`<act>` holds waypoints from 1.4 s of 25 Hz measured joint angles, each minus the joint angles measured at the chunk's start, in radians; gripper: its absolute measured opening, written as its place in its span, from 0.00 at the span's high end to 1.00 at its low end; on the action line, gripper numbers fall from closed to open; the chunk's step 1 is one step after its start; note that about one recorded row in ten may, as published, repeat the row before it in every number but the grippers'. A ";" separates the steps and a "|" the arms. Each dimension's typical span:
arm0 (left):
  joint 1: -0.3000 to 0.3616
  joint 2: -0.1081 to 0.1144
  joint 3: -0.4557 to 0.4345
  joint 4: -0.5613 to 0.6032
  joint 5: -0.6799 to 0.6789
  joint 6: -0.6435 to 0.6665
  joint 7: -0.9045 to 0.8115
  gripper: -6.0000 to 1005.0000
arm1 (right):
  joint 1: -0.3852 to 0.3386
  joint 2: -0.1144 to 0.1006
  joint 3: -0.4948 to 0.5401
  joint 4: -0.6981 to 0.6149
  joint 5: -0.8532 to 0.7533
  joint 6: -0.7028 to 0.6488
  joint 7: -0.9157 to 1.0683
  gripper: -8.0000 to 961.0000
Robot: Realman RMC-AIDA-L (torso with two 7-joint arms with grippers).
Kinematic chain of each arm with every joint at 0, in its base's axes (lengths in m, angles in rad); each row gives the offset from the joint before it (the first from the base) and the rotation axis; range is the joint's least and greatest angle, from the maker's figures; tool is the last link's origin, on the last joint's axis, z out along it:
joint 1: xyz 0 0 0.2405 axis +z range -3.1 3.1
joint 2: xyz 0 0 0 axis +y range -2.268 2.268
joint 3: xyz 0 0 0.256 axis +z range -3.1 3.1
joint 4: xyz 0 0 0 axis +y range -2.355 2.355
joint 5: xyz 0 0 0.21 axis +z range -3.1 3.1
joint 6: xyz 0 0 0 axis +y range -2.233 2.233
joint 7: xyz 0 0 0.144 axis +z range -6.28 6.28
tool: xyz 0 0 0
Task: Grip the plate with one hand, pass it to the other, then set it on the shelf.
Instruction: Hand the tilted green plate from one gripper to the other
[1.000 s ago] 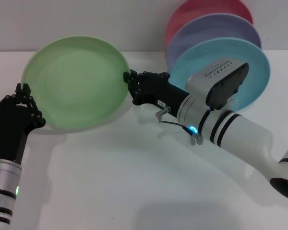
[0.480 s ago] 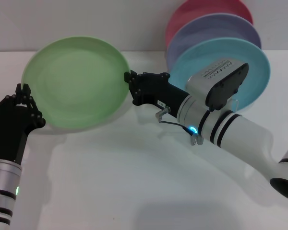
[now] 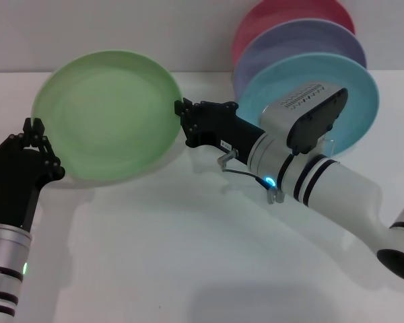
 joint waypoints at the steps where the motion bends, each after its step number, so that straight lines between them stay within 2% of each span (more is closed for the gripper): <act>1: 0.000 0.000 0.000 0.000 0.000 0.000 0.000 0.96 | 0.000 0.000 0.000 0.000 0.000 0.000 0.000 0.97; 14: -0.002 0.000 0.005 0.001 -0.005 0.000 -0.001 0.96 | 0.004 0.000 0.013 0.006 0.000 0.011 0.000 0.97; 30: -0.005 0.005 0.006 0.001 0.004 0.008 -0.056 0.90 | 0.002 0.000 0.017 0.005 -0.001 0.012 0.000 0.97; 35: -0.005 0.006 0.005 0.003 0.017 0.009 -0.056 0.70 | 0.003 0.000 0.027 0.001 -0.001 0.028 -0.001 0.97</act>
